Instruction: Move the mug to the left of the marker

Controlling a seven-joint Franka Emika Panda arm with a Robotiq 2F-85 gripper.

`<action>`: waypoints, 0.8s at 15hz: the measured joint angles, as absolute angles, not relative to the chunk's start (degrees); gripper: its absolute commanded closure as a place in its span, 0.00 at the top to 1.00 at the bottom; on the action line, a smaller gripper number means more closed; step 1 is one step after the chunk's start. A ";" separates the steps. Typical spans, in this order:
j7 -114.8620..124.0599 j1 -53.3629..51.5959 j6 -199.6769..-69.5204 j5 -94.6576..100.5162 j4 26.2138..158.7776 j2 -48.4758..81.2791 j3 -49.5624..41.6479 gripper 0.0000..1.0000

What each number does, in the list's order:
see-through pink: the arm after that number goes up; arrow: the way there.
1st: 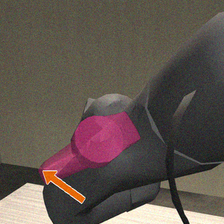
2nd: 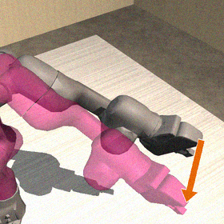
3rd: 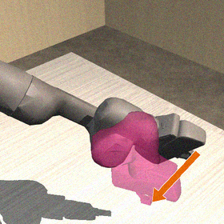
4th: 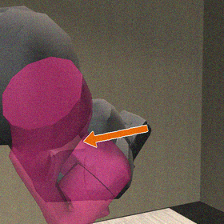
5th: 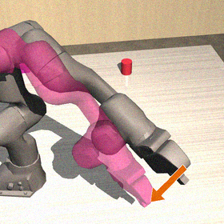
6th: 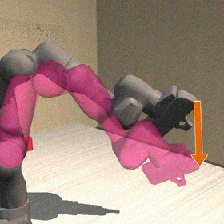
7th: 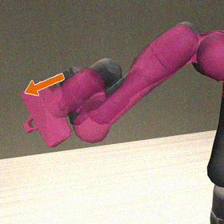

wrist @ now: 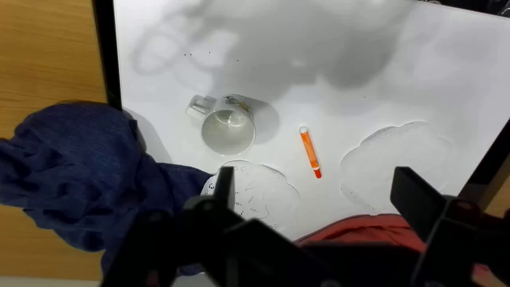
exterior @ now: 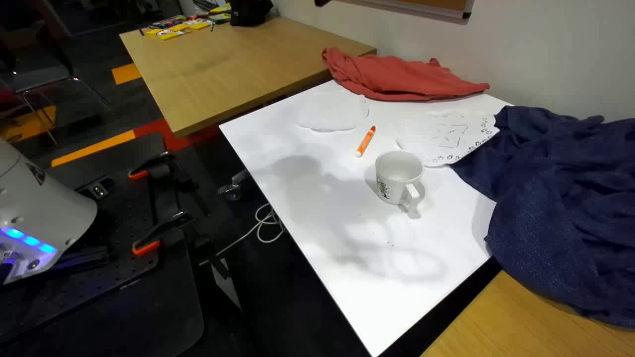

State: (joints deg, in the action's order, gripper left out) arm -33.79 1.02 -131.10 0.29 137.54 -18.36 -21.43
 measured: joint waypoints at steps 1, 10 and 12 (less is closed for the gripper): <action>-33.79 1.02 -131.10 0.29 137.53 -18.36 -21.43 1.00; -33.79 1.02 -131.10 0.29 137.53 -18.36 -21.43 1.00; -33.79 1.42 -131.10 0.29 137.53 -18.27 -20.96 1.00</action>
State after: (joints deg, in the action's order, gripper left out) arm -33.79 1.42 -131.10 0.29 137.53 -18.27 -20.96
